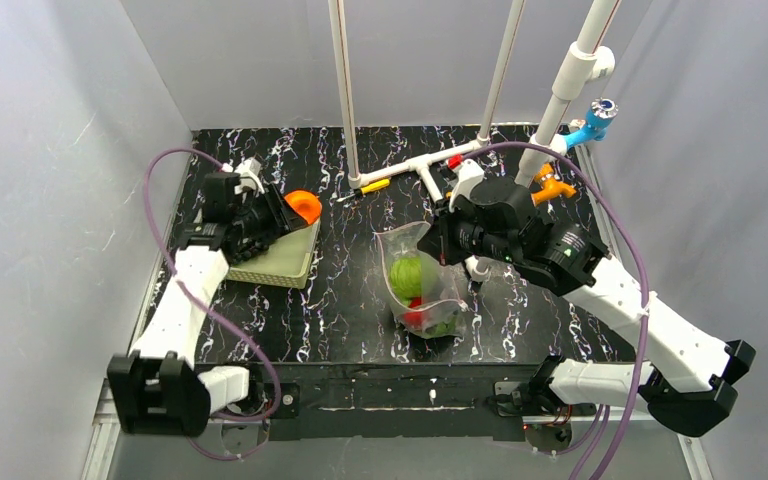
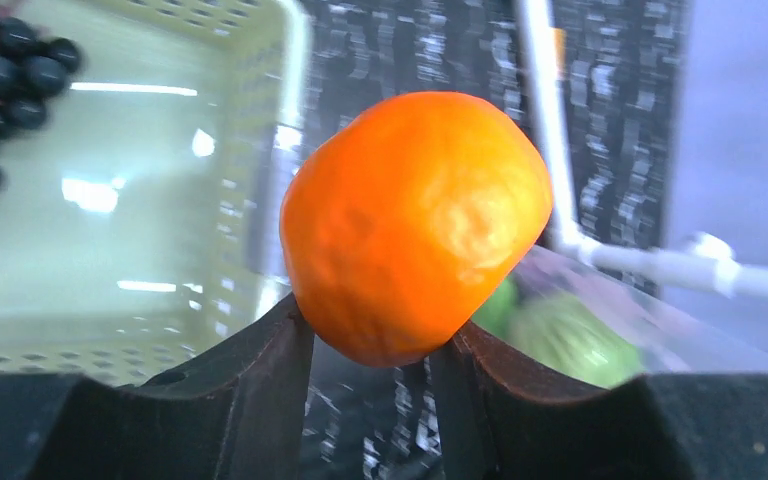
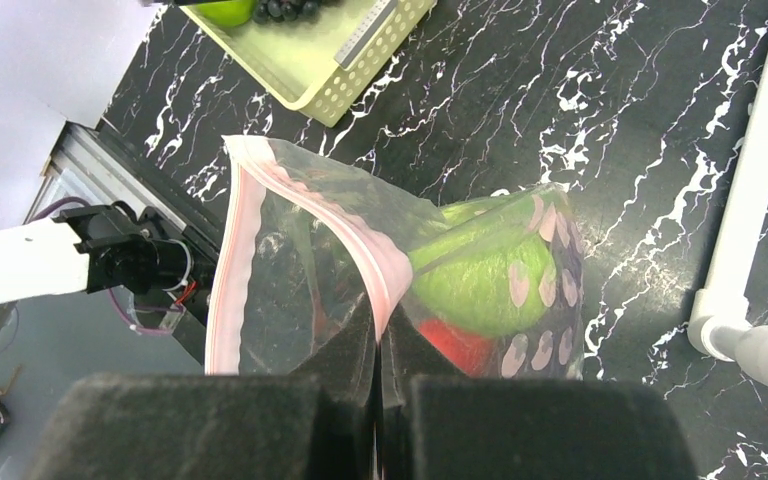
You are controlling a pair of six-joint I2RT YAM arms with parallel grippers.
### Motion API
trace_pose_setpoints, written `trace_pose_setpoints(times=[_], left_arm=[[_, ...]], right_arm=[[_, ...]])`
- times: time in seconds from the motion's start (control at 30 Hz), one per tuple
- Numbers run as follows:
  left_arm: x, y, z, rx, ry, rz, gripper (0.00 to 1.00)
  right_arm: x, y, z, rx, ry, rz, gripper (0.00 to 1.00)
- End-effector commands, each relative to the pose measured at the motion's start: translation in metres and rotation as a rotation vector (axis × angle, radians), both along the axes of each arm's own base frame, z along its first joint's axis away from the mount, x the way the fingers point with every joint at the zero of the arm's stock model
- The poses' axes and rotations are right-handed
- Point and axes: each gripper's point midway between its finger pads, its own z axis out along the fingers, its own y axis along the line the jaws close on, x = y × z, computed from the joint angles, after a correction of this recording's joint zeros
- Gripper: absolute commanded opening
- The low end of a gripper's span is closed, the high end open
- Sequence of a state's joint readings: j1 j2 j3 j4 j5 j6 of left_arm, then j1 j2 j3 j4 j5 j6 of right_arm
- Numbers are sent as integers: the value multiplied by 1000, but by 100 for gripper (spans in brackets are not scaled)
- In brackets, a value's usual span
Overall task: Place the food in the zip-top bag and seal the zipper
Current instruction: Pick up the fake fruit from the bin, then place the fake fruit in the zipper food storage bag.
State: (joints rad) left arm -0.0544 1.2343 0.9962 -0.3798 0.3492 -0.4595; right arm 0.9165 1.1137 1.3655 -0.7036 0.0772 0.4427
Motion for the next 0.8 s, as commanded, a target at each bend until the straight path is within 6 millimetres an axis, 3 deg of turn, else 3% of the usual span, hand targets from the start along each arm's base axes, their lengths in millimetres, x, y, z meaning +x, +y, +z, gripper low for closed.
trace_pose_setpoints(times=[0.0,0.13,0.3,0.4,0.6,0.77], left_arm=[[-65,-41,59,-261,-15,-138,8],[-103,-66,97,-369,-79,-215,6],[-153,-119,131,-439,-135,-402,2],[-174,-133,150,-431,-203,-474,0],[-202,-167,169,-380,-234,-627,0],[-194,-175,161,-269,-206,-621,0]], right_arm=[[9,14,42,109,-81,13,1],[12,19,41,110,-84,19,1],[14,21,41,113,-94,21,1],[13,22,44,120,-97,29,1],[13,23,51,135,-104,31,1],[18,23,56,138,-118,9,1]])
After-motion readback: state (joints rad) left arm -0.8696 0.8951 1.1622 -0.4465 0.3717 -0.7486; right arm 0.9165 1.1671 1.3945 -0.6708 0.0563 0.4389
